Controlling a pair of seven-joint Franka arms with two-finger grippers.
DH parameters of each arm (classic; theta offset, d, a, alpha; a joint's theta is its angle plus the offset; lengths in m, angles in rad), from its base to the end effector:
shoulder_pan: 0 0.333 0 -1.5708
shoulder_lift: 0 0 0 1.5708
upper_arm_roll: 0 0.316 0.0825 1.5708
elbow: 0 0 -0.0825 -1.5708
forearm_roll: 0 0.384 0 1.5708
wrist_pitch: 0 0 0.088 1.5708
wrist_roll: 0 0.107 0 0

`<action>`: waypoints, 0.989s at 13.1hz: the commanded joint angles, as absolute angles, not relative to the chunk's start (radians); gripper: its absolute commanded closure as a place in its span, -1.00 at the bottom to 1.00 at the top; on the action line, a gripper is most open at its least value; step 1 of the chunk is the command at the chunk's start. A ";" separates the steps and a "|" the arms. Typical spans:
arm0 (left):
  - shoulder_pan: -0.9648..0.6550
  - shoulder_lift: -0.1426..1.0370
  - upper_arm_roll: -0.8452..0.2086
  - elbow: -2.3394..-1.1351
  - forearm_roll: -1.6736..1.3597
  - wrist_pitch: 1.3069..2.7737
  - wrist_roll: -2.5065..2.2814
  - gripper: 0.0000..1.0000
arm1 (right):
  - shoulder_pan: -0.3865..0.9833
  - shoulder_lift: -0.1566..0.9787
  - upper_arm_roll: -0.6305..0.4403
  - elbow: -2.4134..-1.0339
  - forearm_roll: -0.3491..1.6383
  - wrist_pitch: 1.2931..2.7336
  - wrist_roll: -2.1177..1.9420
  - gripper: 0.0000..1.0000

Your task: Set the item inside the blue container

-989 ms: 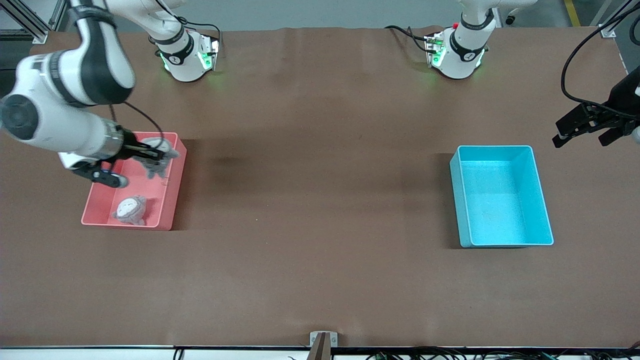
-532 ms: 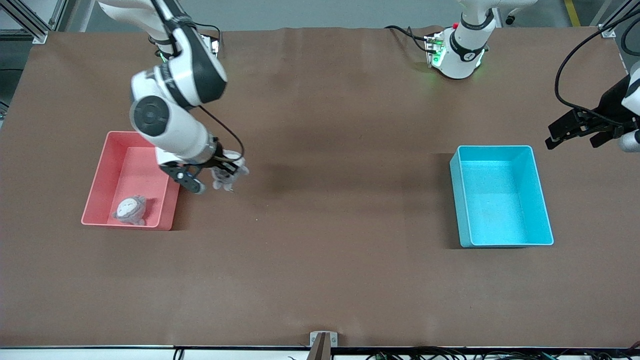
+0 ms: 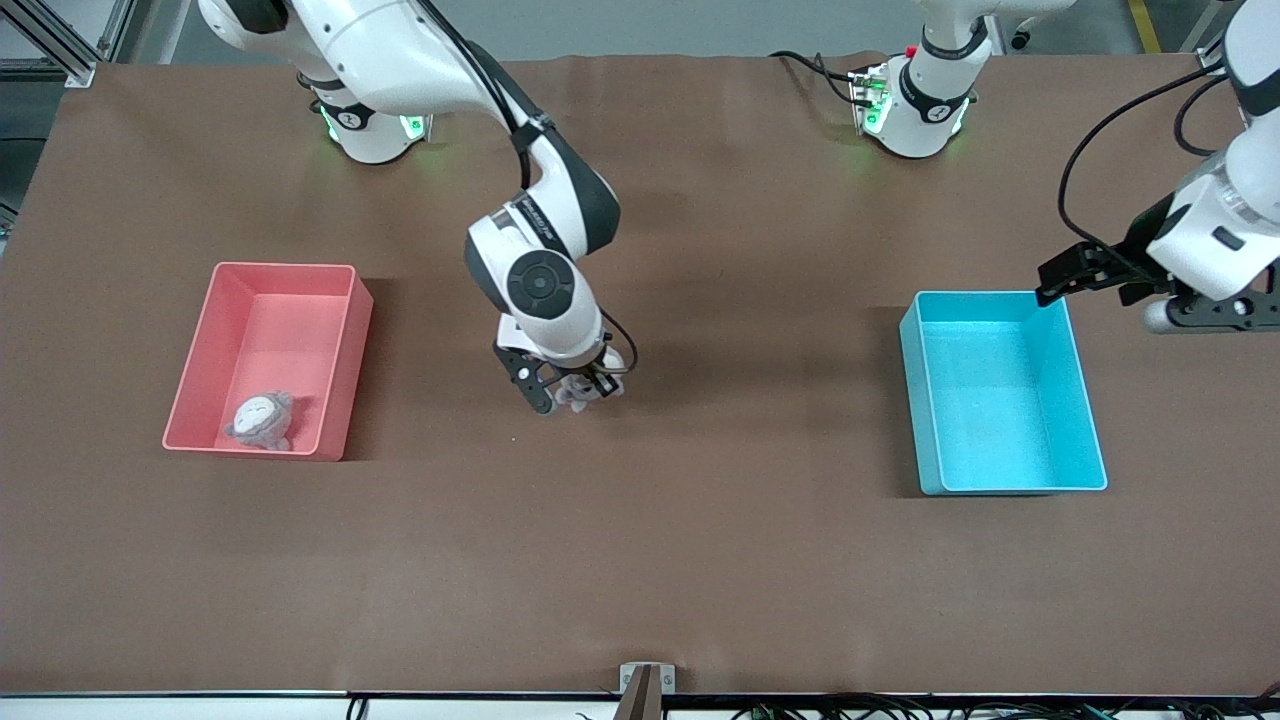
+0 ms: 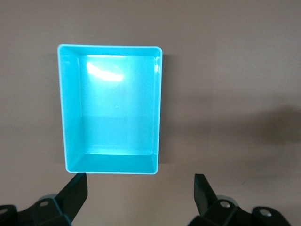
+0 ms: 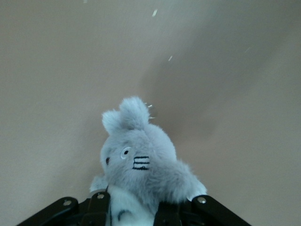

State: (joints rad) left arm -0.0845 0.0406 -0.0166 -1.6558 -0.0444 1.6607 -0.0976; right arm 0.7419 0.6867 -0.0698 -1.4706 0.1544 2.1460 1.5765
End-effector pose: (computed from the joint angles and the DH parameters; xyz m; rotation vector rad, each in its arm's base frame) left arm 0.5674 -0.0618 0.5692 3.0999 0.0020 -0.0620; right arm 0.5513 0.4581 0.2743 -2.7492 1.4549 0.1250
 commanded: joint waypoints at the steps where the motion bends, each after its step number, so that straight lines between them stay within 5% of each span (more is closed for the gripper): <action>1: -0.087 0.055 -0.049 -1.690 -0.064 1.683 -0.103 -1.00 | 0.794 0.733 -0.086 -1.442 0.149 2.164 1.640 0.97; 5: -0.092 0.069 -0.078 -1.744 -0.063 1.753 -0.127 -1.00 | 0.825 0.773 -0.087 -1.450 0.103 2.187 1.673 0.92; 7: -0.098 0.081 -0.090 -1.761 -0.063 1.785 -0.152 -1.00 | 0.825 0.787 -0.087 -1.450 0.080 2.204 1.690 0.71; 8: -0.106 0.093 -0.100 -1.766 -0.063 1.795 -0.166 -1.00 | 0.824 0.790 -0.087 -1.450 0.078 2.204 1.690 0.38; 9: -0.112 0.106 -0.103 -1.766 -0.063 1.807 -0.181 -1.00 | 0.819 0.790 -0.087 -1.450 0.078 2.204 1.689 -0.43; 10: -0.124 0.120 -0.103 -1.766 -0.063 1.815 -0.192 -1.00 | 0.821 0.790 -0.087 -1.448 0.077 2.204 1.687 -0.99; 13: -0.141 0.144 -0.107 -1.766 -0.061 1.832 -0.216 -1.00 | 0.801 0.776 -0.087 -1.445 0.028 2.189 1.622 -1.00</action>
State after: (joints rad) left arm -0.1361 0.1369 -0.1053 -1.7628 -0.0444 1.8142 -0.2014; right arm 0.8133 0.7854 -0.0862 -1.4525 0.0613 2.2035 1.6566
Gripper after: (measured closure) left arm 0.000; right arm 0.392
